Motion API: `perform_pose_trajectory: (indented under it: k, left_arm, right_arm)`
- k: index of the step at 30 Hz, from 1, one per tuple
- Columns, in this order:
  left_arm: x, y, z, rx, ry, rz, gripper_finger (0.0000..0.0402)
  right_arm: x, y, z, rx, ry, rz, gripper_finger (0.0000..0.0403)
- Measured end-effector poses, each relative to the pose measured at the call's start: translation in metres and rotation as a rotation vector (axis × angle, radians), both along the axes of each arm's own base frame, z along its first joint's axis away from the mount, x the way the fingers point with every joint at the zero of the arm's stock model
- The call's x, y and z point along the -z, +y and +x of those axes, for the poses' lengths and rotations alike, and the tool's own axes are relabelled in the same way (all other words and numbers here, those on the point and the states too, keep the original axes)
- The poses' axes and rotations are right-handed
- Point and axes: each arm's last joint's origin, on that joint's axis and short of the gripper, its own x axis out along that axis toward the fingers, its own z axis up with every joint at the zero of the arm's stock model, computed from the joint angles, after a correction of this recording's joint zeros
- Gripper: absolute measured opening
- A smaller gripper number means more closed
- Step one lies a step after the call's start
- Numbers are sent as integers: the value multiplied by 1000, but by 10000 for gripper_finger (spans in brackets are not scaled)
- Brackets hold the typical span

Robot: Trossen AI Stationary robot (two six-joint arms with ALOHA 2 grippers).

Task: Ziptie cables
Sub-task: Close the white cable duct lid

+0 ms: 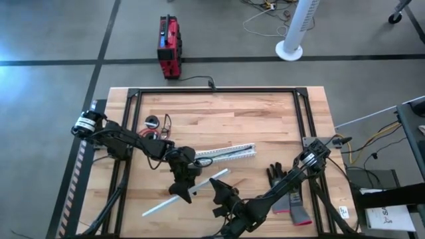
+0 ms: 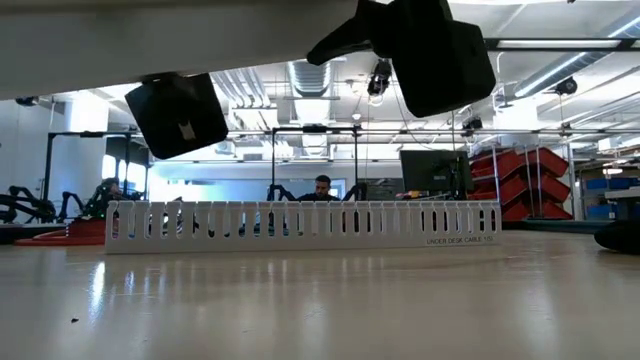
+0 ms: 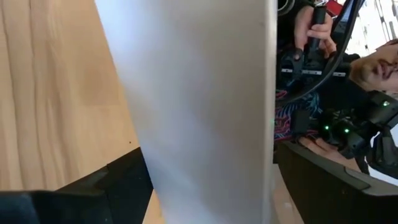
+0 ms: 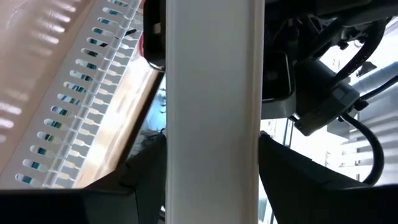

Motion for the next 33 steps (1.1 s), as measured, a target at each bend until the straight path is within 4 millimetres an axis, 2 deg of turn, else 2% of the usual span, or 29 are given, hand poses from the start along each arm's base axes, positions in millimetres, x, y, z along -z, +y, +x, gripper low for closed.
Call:
perform_pose_trajectory:
  k: [10,15,20,22,24,30,31,33]
  left_arm:
    - [3,1,0,-31,-32,57,306]
    - [4,2,0,-60,-46,98,306]
    - [13,5,-4,-119,21,210,297]
    - [17,5,-6,-129,41,256,269]
    - [18,5,-7,-129,43,279,224]
    - [19,5,-8,-104,9,300,38]
    - [19,5,-8,-103,17,298,21]
    - [19,5,-8,-99,16,293,17]
  right_arm:
    - [1,0,0,-9,-21,69,192]
    - [3,-1,2,-14,-48,172,156]
    - [6,-6,6,-10,-64,334,103]
    - [7,-9,9,0,-78,398,80]
    - [9,-13,11,10,-82,449,56]
    - [11,-17,14,16,-65,500,11]
    - [11,-17,14,14,-66,501,9]
    - [10,-16,13,12,-68,496,11]
